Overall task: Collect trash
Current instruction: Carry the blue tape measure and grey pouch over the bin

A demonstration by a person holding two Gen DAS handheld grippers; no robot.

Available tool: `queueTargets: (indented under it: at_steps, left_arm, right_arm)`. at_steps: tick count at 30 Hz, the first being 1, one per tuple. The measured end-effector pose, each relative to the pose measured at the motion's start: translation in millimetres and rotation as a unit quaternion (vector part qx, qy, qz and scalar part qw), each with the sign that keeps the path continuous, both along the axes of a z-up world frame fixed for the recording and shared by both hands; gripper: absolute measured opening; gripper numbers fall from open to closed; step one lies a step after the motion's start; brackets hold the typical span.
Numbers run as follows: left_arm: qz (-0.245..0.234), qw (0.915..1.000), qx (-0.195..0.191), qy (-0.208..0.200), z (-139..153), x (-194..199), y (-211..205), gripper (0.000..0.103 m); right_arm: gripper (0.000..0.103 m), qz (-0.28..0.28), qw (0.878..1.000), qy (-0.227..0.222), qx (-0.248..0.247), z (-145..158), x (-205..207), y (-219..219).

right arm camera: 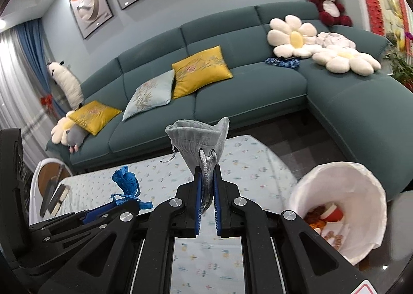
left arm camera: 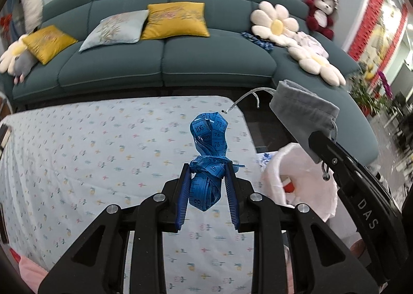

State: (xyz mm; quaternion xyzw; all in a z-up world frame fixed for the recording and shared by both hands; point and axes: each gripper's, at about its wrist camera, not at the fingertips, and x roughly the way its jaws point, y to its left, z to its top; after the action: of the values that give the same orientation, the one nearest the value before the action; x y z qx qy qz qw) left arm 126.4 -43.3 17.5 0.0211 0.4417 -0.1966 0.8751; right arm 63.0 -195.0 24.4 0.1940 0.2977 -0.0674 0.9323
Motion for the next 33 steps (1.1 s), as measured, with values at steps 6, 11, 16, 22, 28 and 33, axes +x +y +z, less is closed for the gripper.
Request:
queueTargets:
  at_steps: [6,11,16,22,28,33]
  left_arm:
    - [-0.039,0.9992,-0.001,0.000,3,-15,-38,0.026]
    - [-0.064,0.9979,0.004,-0.003,4,-27,-70,0.026]
    - [-0.089,0.9960,0.011,-0.002,1,-39,-99,0.026]
    - [-0.124,0.9921,0.019,0.000,-5,-51,-133,0.026]
    - [-0.146,0.9889,0.027,0.007,-14,-56,-158,0.026]
    - [-0.156,0.9871,0.033,0.012,-23,-59,-176,0.026]
  right_arm:
    - [0.008,-0.031,0.999,-0.008,0.004,0,-23,-34]
    - [0.008,-0.058,0.998,-0.010,0.012,-5,-44,-64]
    - [0.008,-0.083,0.996,-0.008,0.021,-12,-60,-89]
    - [0.008,-0.113,0.993,-0.002,0.033,-25,-79,-119]
    - [0.008,-0.132,0.990,0.007,0.045,-41,-89,-140]
    - [0.009,-0.142,0.988,0.017,0.054,-55,-94,-152]
